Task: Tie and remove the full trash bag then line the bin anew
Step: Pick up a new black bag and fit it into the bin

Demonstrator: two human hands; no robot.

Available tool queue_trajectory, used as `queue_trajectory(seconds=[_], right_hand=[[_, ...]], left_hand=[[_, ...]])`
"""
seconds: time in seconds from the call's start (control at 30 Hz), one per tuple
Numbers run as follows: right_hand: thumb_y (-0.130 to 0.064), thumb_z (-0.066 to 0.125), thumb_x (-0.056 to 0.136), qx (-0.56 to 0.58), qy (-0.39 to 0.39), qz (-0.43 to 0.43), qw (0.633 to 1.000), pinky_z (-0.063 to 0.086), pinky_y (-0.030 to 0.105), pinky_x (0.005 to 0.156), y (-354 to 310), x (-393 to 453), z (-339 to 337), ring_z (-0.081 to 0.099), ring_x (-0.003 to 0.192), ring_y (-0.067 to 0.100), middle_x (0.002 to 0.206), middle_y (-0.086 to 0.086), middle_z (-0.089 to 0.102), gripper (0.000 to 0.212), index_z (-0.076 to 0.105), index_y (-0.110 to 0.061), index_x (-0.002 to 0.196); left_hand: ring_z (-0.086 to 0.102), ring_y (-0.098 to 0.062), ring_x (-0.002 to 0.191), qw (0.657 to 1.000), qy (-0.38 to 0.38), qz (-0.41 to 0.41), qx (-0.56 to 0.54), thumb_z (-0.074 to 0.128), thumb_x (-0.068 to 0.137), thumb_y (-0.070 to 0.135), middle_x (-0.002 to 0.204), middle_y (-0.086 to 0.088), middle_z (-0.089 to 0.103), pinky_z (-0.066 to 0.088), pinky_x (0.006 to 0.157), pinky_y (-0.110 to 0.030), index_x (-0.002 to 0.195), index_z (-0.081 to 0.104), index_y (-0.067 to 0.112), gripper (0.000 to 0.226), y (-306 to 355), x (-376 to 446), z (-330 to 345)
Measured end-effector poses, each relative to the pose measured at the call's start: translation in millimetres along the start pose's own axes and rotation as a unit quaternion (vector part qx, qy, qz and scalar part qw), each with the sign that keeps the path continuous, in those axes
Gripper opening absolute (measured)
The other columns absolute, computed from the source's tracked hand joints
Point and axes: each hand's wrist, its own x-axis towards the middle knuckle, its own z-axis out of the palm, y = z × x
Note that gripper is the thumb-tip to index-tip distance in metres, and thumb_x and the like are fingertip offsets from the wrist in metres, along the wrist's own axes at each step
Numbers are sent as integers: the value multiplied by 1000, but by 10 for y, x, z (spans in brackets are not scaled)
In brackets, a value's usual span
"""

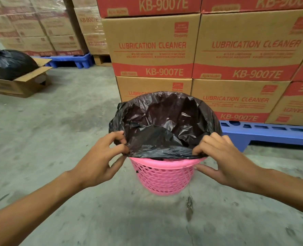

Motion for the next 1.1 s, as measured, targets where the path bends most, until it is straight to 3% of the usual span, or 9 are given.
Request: queue_trajectory(seconds=[0.2,0.5,0.63,0.73,0.77,0.83,0.87,0.93,1.1], right_hand=[[1,57,87,-150,106,-159,970,38,42,58,-97,-102,225,49,64,30,72,7,54,16,68,-11,83],[-2,60,90,-150,129,-214,957,36,40,58,86,-51,291,51,64,29,76,10,61,8,67,-7,90],[-21,59,94,-167,48,-151,973,35,36,58,321,-252,365,49,63,27,73,5,56,23,64,-11,74],[-60,38,93,25,30,106,994,37,26,62,488,-391,302,53,69,11,79,-6,57,44,58,-23,84],[-74,33,85,140,60,228,962,40,25,63,517,-372,247,55,70,8,80,-5,59,56,58,-24,86],[-88,31,70,370,53,449,812,47,32,68,582,-267,145,62,78,16,87,5,66,80,65,-20,94],[-86,32,71,447,19,499,742,48,36,72,598,-205,110,64,85,23,94,9,68,83,68,-18,100],[-76,35,80,525,-30,508,683,48,38,77,574,-119,88,63,94,27,104,9,70,76,70,-15,108],[-51,47,91,601,10,449,662,41,34,72,486,-59,153,57,81,19,93,-3,71,39,70,-21,101]], left_hand=[[39,-32,139,999,27,21,-9,56,93,24,124,-13,52,44,103,-49,94,61,20,7,66,-88,114],[33,-42,140,996,51,43,53,59,92,20,133,-18,48,40,105,-52,73,64,6,24,-24,-75,267],[33,-29,143,995,78,-34,-54,58,90,21,139,-14,44,37,110,-36,86,59,13,9,7,-109,338],[37,-17,139,963,139,-147,-179,51,82,4,141,-5,39,42,105,-33,96,54,11,16,55,-125,348],[40,-16,135,934,169,-209,-236,46,80,1,140,-2,39,46,101,-34,102,52,12,25,71,-68,320],[53,-18,122,829,217,-362,-366,44,88,7,136,-4,45,52,92,-39,113,49,17,27,74,119,217],[60,-21,109,761,212,-434,-433,45,95,16,129,-8,51,54,85,-40,116,49,17,21,56,239,167],[64,-24,86,672,144,-524,-504,40,99,40,106,-11,64,54,74,-38,110,56,15,31,-2,426,87],[56,-19,73,683,95,-546,-476,47,96,39,77,1,63,48,71,-35,87,61,21,25,-163,556,109]])
